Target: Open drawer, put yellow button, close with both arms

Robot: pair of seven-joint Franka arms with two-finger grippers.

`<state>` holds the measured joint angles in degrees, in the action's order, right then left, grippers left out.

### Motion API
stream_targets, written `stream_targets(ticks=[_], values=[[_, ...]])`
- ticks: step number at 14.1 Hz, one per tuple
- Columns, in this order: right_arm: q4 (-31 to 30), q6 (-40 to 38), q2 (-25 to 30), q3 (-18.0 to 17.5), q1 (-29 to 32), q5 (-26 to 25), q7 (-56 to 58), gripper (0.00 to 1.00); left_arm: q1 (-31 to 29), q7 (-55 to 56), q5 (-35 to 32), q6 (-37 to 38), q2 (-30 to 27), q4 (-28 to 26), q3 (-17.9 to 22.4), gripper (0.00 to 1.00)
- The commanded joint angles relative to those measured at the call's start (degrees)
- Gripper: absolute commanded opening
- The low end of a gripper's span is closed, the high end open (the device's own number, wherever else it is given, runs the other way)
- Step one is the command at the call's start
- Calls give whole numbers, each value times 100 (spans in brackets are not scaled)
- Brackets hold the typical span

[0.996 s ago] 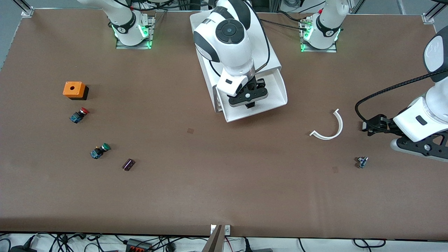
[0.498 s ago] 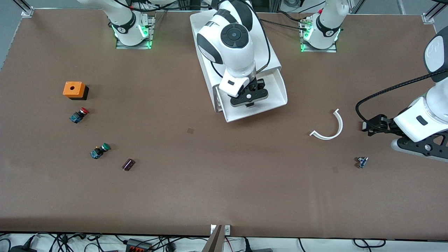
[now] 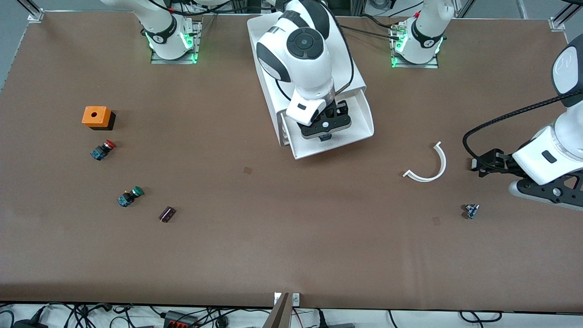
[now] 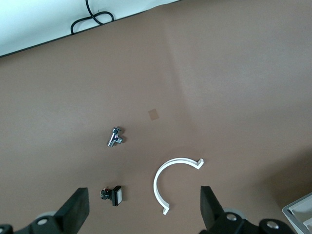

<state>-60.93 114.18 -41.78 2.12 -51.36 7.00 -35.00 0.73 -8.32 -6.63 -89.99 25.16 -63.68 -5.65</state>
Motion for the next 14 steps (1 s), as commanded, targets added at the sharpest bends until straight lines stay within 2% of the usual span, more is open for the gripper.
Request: stream_targets(ticks=[1, 2, 4, 6, 9, 11, 14], values=[[249, -79, -50, 34, -32, 91, -148, 100, -56, 58, 169, 78, 33, 119, -33, 100], [249, -97, 11, 69, -23, 91, -183, 100, -64, 145, 284, 86, 16, 84, -15, 100], [249, -220, 169, 131, 64, 47, -192, 100, -47, 1029, 355, 113, 16, 67, -58, 100], [249, -483, 319, 559, 126, 29, -183, 100, 5, 1612, 408, 462, -2, -82, -102, 100], [231, -703, 495, 1263, 126, 20, -113, 100, 58, 1675, 1197, 605, 42, -521, -103, 100], [178, -1071, 583, 1335, 414, -23, -104, 100, 242, 1806, 1252, 369, 94, -750, -129, 100], [170, -1915, 601, 1370, 1003, 3, 526, 100, 751, 2815, 1243, -289, 139, -1153, -164, 100]])
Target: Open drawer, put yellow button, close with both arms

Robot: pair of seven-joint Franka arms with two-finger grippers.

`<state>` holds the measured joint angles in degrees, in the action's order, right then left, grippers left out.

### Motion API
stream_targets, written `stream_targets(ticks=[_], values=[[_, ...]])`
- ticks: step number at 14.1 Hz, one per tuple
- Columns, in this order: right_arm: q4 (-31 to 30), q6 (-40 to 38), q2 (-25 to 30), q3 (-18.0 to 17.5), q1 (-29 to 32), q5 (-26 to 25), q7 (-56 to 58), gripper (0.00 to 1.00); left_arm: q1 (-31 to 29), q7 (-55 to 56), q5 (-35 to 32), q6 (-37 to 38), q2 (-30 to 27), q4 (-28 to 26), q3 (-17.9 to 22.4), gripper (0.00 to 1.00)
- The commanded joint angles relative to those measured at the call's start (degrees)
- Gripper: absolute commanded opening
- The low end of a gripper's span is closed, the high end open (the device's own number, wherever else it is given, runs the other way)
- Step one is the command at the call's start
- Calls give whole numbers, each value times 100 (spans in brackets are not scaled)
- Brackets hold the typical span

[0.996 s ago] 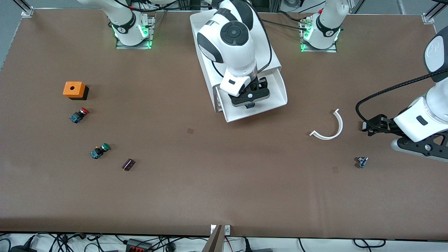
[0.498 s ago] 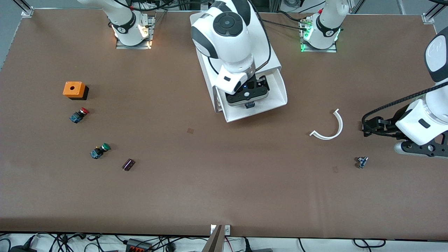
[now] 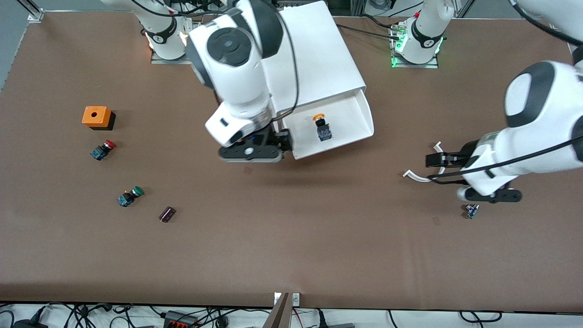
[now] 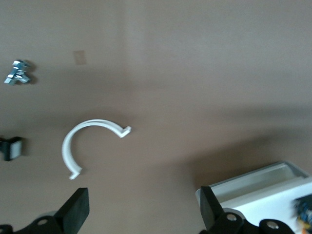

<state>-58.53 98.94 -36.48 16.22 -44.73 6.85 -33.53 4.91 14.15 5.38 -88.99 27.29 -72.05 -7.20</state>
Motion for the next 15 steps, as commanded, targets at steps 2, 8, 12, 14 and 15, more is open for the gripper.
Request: stream_targets(ticks=[2, 8, 12, 14, 15], values=[[-272, -455, 149, -49, 710, 18, 618, 100, 729, 1148, 51, -1108, -66, -816, -19, 100], [-1142, -385, 588, -40, 1720, 53, 1821, 100, 1617, 2240, 7, -2323, -39, -1591, -19, 100], [-1223, -568, 703, -40, 2486, 44, 2465, 100, 2031, 2793, -11, -2465, -92, -1978, -27, 100], [-1223, -648, 878, -31, 2679, 0, 2500, 100, 2171, 2987, -11, -2465, -197, -2119, -62, 100], [-1214, -701, 975, -31, 2802, 9, 2544, 100, 2189, 3058, -11, -2474, -276, -2242, -80, 100]])
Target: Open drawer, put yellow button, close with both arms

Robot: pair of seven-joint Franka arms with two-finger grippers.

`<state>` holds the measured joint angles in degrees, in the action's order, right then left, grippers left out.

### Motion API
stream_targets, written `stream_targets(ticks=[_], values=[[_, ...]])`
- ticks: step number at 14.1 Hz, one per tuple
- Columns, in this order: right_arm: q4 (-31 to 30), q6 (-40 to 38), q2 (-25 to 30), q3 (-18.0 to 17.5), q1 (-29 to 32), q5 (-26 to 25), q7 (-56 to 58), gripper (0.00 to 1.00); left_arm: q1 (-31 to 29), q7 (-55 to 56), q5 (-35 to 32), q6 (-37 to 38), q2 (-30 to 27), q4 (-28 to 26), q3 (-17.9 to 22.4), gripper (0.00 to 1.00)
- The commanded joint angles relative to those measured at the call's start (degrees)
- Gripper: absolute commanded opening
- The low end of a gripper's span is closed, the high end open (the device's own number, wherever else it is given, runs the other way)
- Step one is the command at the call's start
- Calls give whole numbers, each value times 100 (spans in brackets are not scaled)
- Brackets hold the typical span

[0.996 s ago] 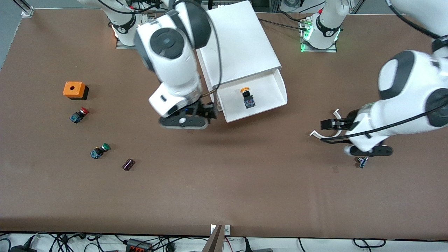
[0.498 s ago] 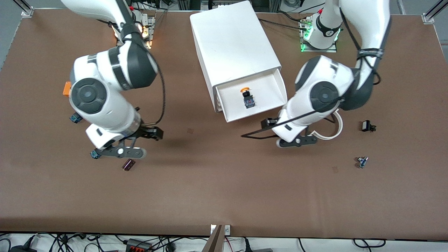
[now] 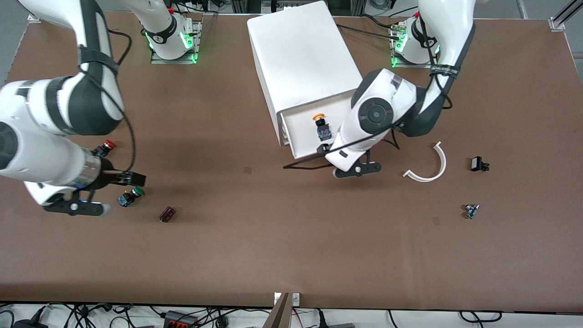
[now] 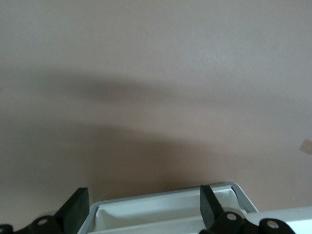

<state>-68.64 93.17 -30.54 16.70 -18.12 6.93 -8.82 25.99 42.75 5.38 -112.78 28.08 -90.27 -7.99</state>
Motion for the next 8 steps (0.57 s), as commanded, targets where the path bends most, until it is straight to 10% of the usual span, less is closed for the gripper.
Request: stream_targets(ticks=[1, 8], values=[[-194, -184, 478, -88, 255, 1, 143, 100, 64, 199, 7, -95, -434, -560, -122, 100], [-141, -554, 1014, -70, 598, 18, 477, 100, 3, 295, 68, -86, -848, -1352, -739, 100]])
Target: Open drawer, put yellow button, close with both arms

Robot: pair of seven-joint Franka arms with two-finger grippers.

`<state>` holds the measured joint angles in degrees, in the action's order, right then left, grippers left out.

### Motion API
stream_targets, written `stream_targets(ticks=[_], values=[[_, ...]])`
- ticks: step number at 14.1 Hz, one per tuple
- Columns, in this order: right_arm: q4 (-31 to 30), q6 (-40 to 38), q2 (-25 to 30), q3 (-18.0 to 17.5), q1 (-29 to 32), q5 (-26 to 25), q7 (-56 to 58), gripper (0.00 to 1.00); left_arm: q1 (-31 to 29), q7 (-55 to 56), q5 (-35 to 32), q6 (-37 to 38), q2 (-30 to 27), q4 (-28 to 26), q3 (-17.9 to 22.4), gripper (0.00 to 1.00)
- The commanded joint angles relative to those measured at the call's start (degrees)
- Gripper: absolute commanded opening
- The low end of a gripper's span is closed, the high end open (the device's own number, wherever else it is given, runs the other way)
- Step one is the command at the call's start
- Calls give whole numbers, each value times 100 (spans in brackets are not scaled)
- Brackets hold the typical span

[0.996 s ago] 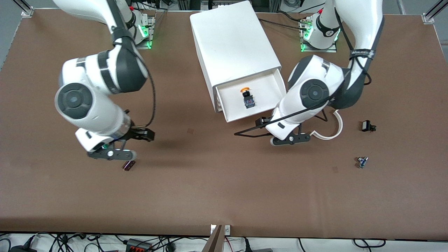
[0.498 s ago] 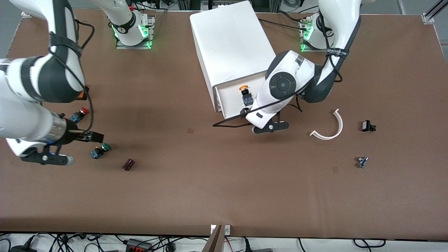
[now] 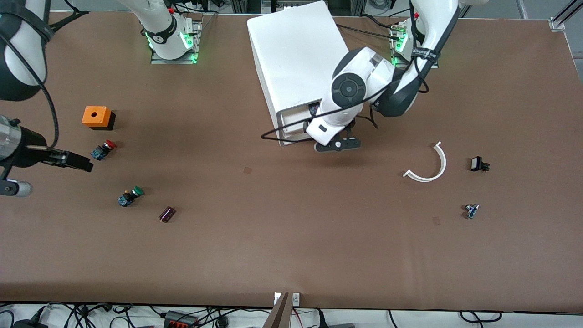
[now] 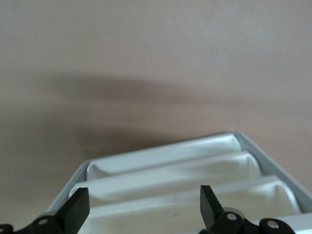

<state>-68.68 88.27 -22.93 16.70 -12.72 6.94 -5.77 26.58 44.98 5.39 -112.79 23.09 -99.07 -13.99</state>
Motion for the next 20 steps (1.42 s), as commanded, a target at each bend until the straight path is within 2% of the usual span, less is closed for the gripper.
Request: stream_targets(ticks=[1, 3, 7, 8, 11, 13, 16, 20], values=[[-137, -73, 393, -114, 198, 18, 216, 100, -47, 81, 76, -85, -392, -525, -148, 100], [-198, -90, 560, -394, 514, 18, 295, 100, -65, 81, 103, -77, -419, -535, -227, 100], [-250, -117, 780, -1492, 1542, -517, 516, 100, -47, 90, 138, -77, -402, -535, -298, 100], [-286, -117, 859, -1625, 1640, -561, 524, 100, -65, 81, 138, -77, -402, -517, -298, 100], [-383, -178, 957, -1635, 1641, -667, 717, 100, -275, -59, 86, -24, -419, -351, -271, 100], [-583, -187, 1087, -1635, 1633, -676, 744, 100, -591, -86, 24, 55, -419, -53, -263, 100], [-1285, 23, 1561, -1635, 1615, -746, 762, 100, -1118, -812, -388, 616, -402, 501, -245, 100], [-2314, 559, 2159, -1635, 1624, -764, 771, 100, -2058, -2403, -564, 1302, -375, 1099, -219, 100]])
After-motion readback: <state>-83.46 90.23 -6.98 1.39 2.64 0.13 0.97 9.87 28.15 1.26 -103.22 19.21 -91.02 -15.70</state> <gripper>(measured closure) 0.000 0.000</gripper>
